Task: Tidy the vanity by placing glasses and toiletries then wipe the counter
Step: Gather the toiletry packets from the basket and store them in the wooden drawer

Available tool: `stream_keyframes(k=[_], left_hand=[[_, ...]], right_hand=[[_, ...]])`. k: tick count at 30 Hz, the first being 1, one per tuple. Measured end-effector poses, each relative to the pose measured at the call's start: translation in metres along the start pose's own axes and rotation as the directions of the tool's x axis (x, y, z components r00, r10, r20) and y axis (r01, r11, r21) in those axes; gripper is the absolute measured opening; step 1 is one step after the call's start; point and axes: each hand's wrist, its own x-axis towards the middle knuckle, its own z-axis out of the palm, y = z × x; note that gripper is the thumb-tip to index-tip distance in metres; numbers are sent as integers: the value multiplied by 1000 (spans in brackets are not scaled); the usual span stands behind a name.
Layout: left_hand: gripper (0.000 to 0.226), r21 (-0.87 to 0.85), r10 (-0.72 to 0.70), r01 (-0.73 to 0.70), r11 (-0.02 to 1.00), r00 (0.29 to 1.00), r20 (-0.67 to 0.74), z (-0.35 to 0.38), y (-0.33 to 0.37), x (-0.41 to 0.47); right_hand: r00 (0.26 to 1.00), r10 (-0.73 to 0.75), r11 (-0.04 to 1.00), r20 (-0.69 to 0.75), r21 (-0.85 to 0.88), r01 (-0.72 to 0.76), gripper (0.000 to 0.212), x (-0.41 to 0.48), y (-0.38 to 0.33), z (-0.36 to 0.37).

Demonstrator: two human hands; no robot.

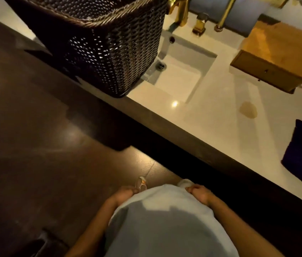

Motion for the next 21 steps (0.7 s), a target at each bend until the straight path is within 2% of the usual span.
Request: stream_keyframes(k=[2,5,9,11,14,17,21], left_hand=[[16,-89,26,-25,996,1000,11,-11,-11,1],[20,-58,44,-46,997,998,-42,-30,-33,4],[15,-150,58,-70,986,995,-81,-39,-46,3],[22,-172,47,-67,983,992,-114,-42,-50,8],[24,-217,38,-74,973,985,-166,-46,-51,12],[16,-274,31,-113,955,957,-288,-56,-33,12],[23,-243,161,-281,928,894,-419,-90,28,-4]], right_hand=[[999,-32,999,-39,-5,32,50,-2,-11,8],[994,-90,996,-58,-35,88,52,-2,-32,17],[991,-135,986,-6,-103,134,47,3,-61,27],[988,-156,978,12,-138,156,43,1,-71,32],[985,-164,965,45,-201,169,54,-6,-89,30],[970,-235,937,61,-251,242,49,-13,-113,17],[894,-444,885,-62,-190,426,35,-31,-167,-8]])
